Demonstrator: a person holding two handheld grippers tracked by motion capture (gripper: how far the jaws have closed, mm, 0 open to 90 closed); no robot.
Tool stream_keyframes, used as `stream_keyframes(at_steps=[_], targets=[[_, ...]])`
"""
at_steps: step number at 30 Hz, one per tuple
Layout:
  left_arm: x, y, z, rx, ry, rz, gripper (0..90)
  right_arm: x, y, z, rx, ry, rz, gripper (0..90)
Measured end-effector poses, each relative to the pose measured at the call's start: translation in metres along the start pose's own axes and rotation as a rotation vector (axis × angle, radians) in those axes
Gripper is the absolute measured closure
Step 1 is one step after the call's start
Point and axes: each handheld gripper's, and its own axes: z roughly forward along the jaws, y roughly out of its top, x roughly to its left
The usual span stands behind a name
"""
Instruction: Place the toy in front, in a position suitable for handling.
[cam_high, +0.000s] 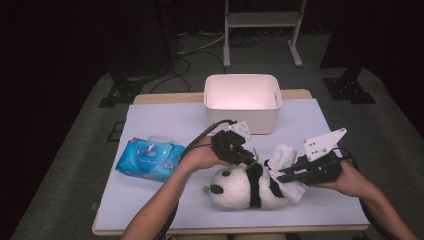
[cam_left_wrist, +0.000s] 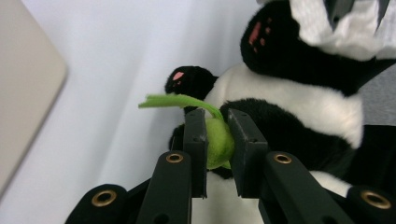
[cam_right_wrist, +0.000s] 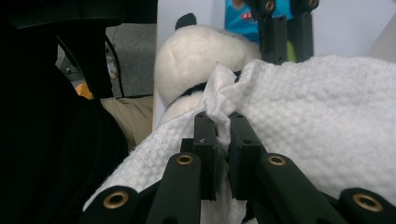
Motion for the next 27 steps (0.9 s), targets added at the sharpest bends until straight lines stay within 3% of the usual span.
stream_keyframes(at_steps=[7, 13, 20, 23, 27], targets=[[-0.007, 0.002, -0.007, -0.007, 0.004, 0.019, 77.9, 0.001, -0.001, 0.01, 0.009, 0.028, -0.005, 82.8], [-0.011, 0.0, -0.012, -0.025, 0.015, 0.035, 77.8, 0.002, 0.015, 0.01, 0.015, 0.013, -0.031, 82.8], [-0.013, 0.004, -0.014, -0.036, 0.009, 0.052, 77.4, -0.01, 0.032, 0.005, 0.028, -0.041, -0.049, 82.7], [-0.015, 0.002, -0.011, -0.029, -0.006, 0.06, 77.2, -0.019, 0.033, 0.0, 0.026, -0.072, -0.032, 82.8], [-0.017, 0.002, -0.009, -0.036, -0.012, 0.057, 77.2, -0.034, 0.025, 0.004, 0.088, -0.109, 0.013, 82.8]])
